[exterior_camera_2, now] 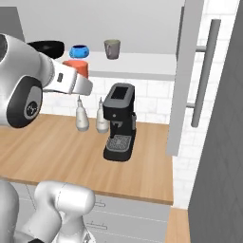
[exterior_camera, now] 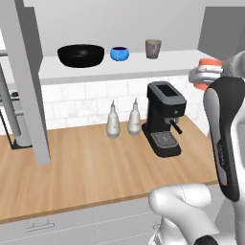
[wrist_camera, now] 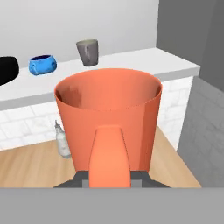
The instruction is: Gather all objects into one cabinet and sort the glasses and bowls to opposite sides.
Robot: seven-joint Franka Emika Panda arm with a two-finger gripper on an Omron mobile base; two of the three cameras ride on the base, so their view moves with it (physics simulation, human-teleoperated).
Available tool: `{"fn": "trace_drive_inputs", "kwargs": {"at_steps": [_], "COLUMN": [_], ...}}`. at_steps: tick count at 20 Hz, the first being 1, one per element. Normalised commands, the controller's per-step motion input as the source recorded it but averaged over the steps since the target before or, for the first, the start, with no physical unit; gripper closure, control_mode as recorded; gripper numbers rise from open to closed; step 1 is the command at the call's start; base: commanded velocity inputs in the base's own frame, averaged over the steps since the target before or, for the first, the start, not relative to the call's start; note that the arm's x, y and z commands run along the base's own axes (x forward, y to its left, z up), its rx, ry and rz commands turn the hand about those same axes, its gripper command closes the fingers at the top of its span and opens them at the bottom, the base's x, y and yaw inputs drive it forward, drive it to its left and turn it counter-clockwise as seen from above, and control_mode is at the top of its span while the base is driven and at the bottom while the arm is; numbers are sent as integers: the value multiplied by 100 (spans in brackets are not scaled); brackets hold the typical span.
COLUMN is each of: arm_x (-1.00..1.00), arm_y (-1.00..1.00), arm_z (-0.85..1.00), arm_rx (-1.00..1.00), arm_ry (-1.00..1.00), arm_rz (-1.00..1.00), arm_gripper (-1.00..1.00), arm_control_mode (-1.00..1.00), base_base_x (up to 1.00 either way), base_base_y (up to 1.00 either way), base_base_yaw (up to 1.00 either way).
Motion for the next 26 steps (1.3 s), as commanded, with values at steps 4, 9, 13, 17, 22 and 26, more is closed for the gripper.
{"fn": "trace_drive_inputs", "kwargs": {"at_steps": [4, 9, 13, 17, 22, 26], "arm_x": [36, 28, 24, 42, 39, 45], "arm_y": [-29, -34, -36, -30, -3, 0], "arm_z": [58, 29, -3, -7, -35, -35], "arm_rx": [0, 0, 0, 0, -2, -1], "arm_ry": [7, 8, 0, 0, 0, 0], "arm_rz": [-5, -3, -1, 0, -2, -2], "arm_gripper": [100, 100, 100, 100, 100, 100], "arm_control_mode": [-100, -100, -100, -100, -100, -100], "base_base_x": [0, 0, 0, 0, 0, 0], "base_base_y": [0, 0, 0, 0, 0, 0], "base_base_yaw": [0, 0, 0, 0, 0, 0]}}
